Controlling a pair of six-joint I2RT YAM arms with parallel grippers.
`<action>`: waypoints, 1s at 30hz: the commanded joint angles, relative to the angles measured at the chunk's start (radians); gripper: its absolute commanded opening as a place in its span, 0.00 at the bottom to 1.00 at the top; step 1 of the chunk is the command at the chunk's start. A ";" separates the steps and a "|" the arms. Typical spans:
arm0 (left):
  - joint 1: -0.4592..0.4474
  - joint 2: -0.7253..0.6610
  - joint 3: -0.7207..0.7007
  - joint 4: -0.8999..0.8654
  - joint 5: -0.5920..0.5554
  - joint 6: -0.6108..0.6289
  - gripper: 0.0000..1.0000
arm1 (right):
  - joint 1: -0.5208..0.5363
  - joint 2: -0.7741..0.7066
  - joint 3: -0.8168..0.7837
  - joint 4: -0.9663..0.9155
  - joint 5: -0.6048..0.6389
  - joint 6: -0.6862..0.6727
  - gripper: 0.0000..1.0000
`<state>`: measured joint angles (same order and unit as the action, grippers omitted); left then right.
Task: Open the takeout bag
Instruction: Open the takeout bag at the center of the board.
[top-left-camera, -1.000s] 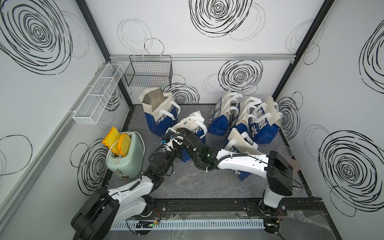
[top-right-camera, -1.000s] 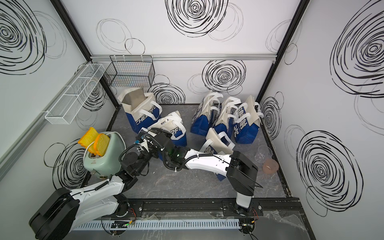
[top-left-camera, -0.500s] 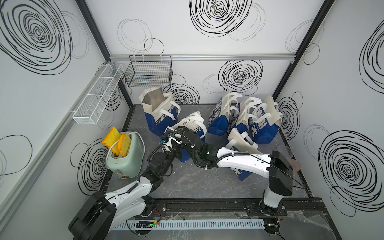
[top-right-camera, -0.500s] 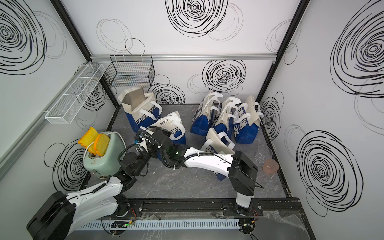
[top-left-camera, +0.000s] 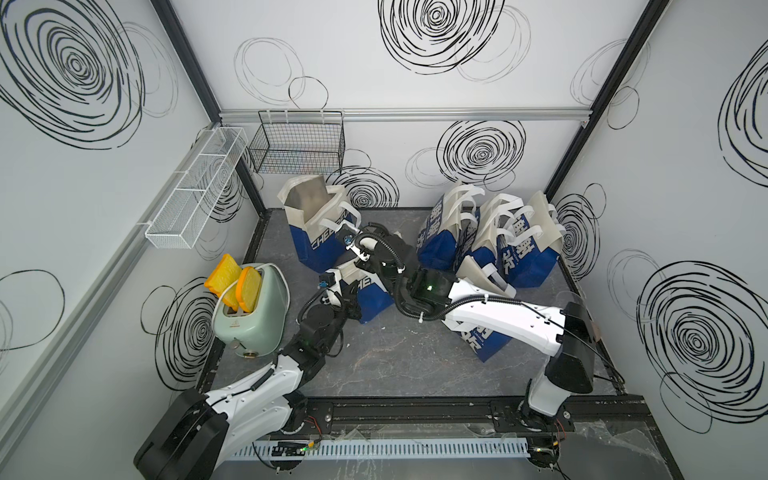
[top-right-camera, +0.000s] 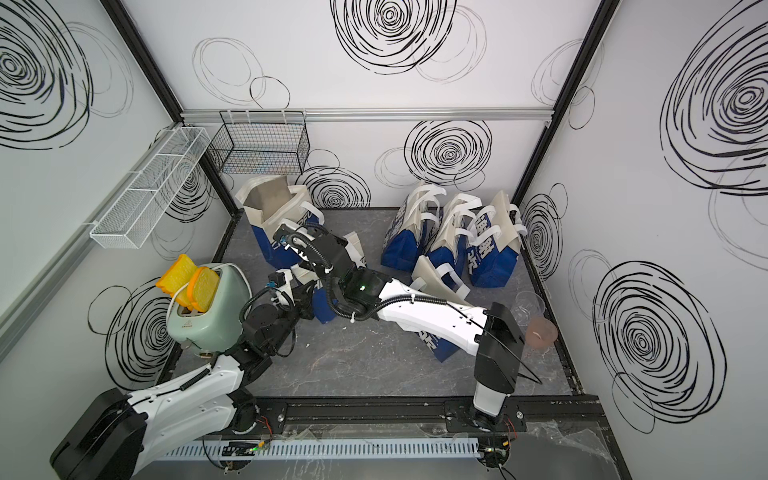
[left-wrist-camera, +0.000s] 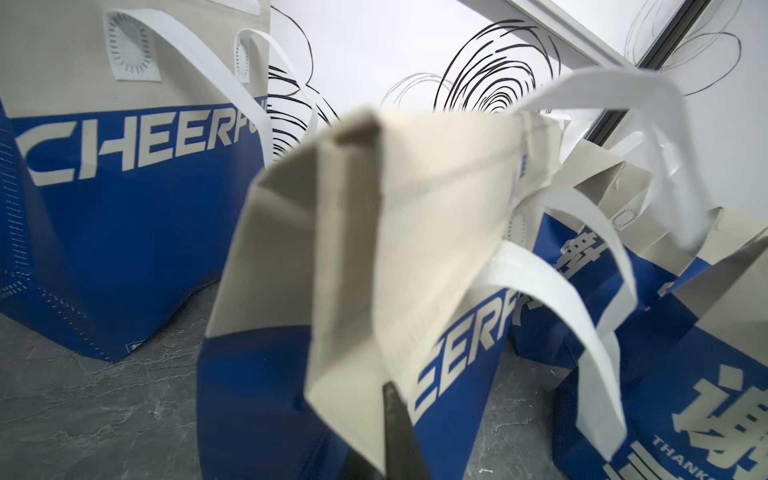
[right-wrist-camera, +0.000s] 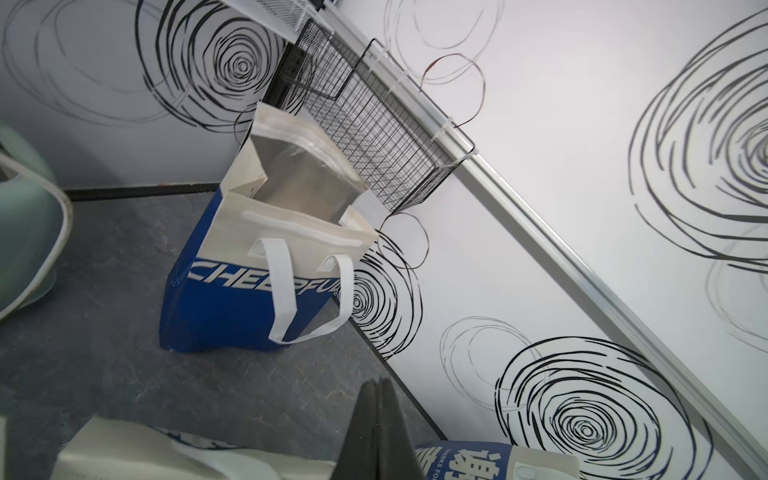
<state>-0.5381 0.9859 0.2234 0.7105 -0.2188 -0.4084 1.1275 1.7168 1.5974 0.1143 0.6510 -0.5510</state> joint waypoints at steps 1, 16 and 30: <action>0.017 0.014 -0.021 -0.175 -0.015 -0.043 0.00 | 0.003 -0.028 0.034 0.005 0.002 -0.018 0.00; 0.026 -0.075 0.006 -0.061 0.121 0.042 0.00 | 0.046 -0.156 -0.395 0.193 -0.180 -0.046 0.38; 0.036 -0.088 0.078 -0.078 0.187 0.069 0.00 | 0.068 -0.091 -0.407 0.258 -0.226 -0.089 0.52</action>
<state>-0.5117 0.9123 0.2649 0.6319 -0.0494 -0.3580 1.1854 1.6356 1.2049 0.3168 0.4389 -0.6254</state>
